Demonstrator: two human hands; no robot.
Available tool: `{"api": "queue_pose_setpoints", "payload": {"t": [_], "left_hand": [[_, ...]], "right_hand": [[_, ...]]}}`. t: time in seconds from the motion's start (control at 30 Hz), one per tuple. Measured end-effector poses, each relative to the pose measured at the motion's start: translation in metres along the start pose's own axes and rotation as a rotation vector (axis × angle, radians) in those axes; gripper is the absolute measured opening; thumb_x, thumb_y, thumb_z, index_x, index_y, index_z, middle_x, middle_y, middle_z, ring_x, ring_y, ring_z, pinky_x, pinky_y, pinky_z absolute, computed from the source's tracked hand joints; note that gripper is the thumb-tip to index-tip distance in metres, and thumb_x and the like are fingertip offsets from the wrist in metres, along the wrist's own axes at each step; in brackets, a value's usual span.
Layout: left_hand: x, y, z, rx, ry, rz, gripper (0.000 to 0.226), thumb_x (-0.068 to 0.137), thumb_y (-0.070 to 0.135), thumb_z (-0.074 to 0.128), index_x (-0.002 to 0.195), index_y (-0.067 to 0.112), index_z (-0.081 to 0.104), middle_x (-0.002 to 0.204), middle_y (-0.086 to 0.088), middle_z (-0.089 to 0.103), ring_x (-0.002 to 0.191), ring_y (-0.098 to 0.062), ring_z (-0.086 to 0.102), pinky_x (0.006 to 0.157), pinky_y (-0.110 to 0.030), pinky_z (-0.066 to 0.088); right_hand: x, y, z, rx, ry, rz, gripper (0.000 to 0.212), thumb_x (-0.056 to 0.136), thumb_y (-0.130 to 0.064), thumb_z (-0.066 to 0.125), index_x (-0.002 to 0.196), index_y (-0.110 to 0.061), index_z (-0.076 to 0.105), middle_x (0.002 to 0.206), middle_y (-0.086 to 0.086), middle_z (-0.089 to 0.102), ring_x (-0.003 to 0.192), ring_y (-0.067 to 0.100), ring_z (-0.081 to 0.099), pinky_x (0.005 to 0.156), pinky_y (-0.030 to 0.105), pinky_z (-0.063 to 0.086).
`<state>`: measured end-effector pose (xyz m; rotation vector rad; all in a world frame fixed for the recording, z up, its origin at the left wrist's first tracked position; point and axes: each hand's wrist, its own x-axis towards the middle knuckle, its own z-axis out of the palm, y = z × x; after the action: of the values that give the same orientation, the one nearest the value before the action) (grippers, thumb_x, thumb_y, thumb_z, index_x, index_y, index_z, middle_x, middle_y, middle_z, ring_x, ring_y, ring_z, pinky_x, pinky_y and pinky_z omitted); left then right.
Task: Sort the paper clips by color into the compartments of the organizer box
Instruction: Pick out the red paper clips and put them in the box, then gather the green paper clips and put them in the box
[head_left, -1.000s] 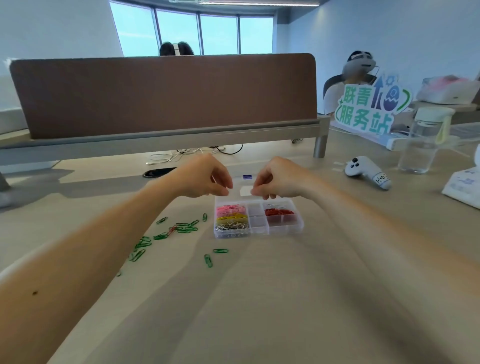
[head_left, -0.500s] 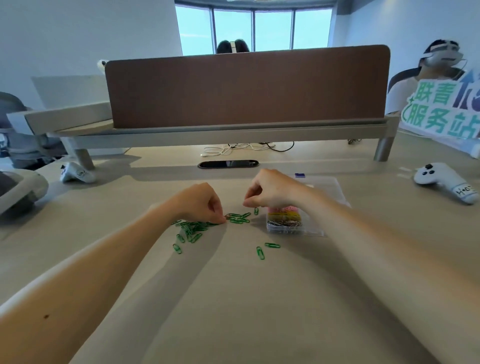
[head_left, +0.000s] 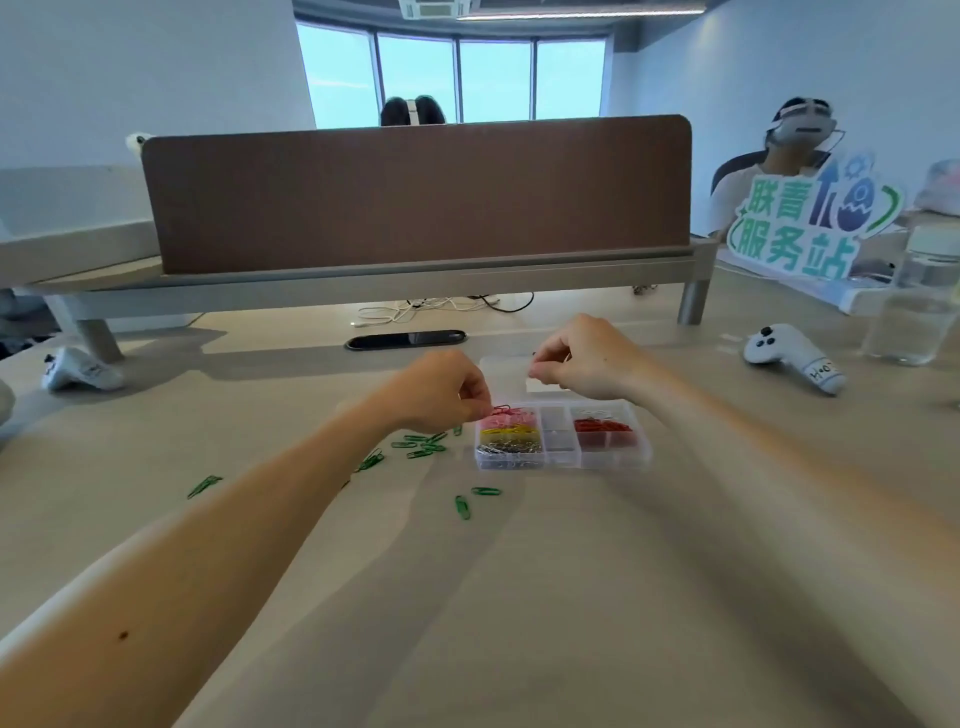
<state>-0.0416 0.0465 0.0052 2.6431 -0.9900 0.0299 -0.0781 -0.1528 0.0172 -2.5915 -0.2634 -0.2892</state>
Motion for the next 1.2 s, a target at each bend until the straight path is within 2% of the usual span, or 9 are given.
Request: {"api": "queue_pose_setpoints", "payload": {"t": [0.13,0.3,0.47,0.6,0.73,0.8,0.9,1.03,1.2], "left_hand": [[0.031,0.040,0.022,-0.034,0.050,0.102,0.013,0.087,0.021,0.066,0.086,0.010,0.074,0.080,0.001,0.070,0.073,-0.013,0.063,0.072,-0.025,0.054],[0.056,0.066,0.044,-0.006,0.022,0.163,0.010,0.087,0.021,0.066,0.083,0.015,0.072,0.076,0.006,0.066,0.069,-0.009,0.059,0.061,-0.014,0.043],[0.061,0.067,0.051,-0.006,-0.003,0.192,0.009,0.086,0.026,0.068,0.086,0.019,0.074,0.075,0.010,0.064,0.070,-0.006,0.058,0.059,-0.013,0.040],[0.056,0.059,0.042,-0.031,0.053,0.209,0.013,0.087,0.025,0.066,0.094,0.017,0.073,0.089,0.004,0.068,0.077,-0.008,0.059,0.067,-0.017,0.047],[0.029,0.039,0.023,-0.040,0.168,0.196,0.014,0.089,0.026,0.064,0.096,0.017,0.071,0.089,0.005,0.066,0.076,-0.005,0.057,0.066,-0.014,0.043],[0.010,0.021,0.012,-0.044,0.244,0.150,0.016,0.091,0.027,0.061,0.099,0.016,0.070,0.093,0.005,0.064,0.080,-0.008,0.057,0.069,-0.016,0.043],[-0.029,-0.013,-0.008,-0.048,0.317,0.023,0.022,0.094,0.029,0.056,0.107,0.017,0.069,0.103,0.005,0.064,0.095,-0.011,0.058,0.083,-0.026,0.045],[-0.084,-0.057,-0.026,-0.006,0.286,-0.145,0.030,0.096,0.035,0.050,0.113,0.017,0.067,0.116,0.002,0.066,0.103,-0.011,0.055,0.093,-0.030,0.040],[-0.164,-0.107,-0.029,-0.014,0.232,-0.396,0.077,0.077,0.075,0.034,0.133,0.025,0.051,0.143,0.000,0.046,0.132,-0.020,0.041,0.110,-0.042,0.030]], "right_hand": [[-0.032,0.036,-0.018,0.017,0.089,0.126,0.016,0.091,-0.024,0.066,0.099,-0.015,0.076,0.095,-0.004,0.071,0.079,0.003,0.060,0.070,0.021,0.045],[-0.069,0.062,-0.023,0.020,0.047,0.190,0.017,0.088,-0.030,0.068,0.101,-0.020,0.074,0.094,-0.009,0.069,0.075,-0.004,0.056,0.066,0.016,0.043],[-0.085,0.073,-0.017,0.005,-0.036,0.247,0.041,0.075,-0.047,0.077,0.110,-0.028,0.069,0.097,-0.016,0.060,0.082,-0.002,0.056,0.066,0.016,0.042],[-0.086,0.073,-0.014,-0.021,-0.022,0.261,0.044,0.073,-0.049,0.078,0.110,-0.027,0.069,0.098,-0.015,0.057,0.081,-0.002,0.053,0.064,0.014,0.039],[-0.082,0.052,-0.013,-0.084,0.089,0.165,0.043,0.077,-0.047,0.074,0.113,-0.024,0.068,0.108,-0.008,0.057,0.087,0.005,0.051,0.065,0.016,0.038],[-0.078,0.027,-0.007,-0.034,0.131,0.080,0.038,0.081,-0.044,0.072,0.111,-0.021,0.069,0.104,-0.006,0.061,0.086,0.009,0.056,0.066,0.016,0.042],[-0.070,-0.023,0.018,0.051,0.081,-0.071,0.033,0.084,-0.038,0.071,0.109,-0.016,0.071,0.099,-0.004,0.065,0.089,0.013,0.061,0.077,0.028,0.052],[-0.070,-0.067,0.063,0.039,-0.102,-0.132,0.049,0.090,-0.037,0.064,0.131,-0.013,0.057,0.133,0.003,0.056,0.119,0.016,0.053,0.100,0.027,0.040],[-0.073,-0.081,0.096,-0.068,-0.198,-0.131,0.069,0.093,-0.053,0.053,0.147,-0.013,0.036,0.153,0.003,0.035,0.138,0.021,0.035,0.112,0.037,0.030]]}}
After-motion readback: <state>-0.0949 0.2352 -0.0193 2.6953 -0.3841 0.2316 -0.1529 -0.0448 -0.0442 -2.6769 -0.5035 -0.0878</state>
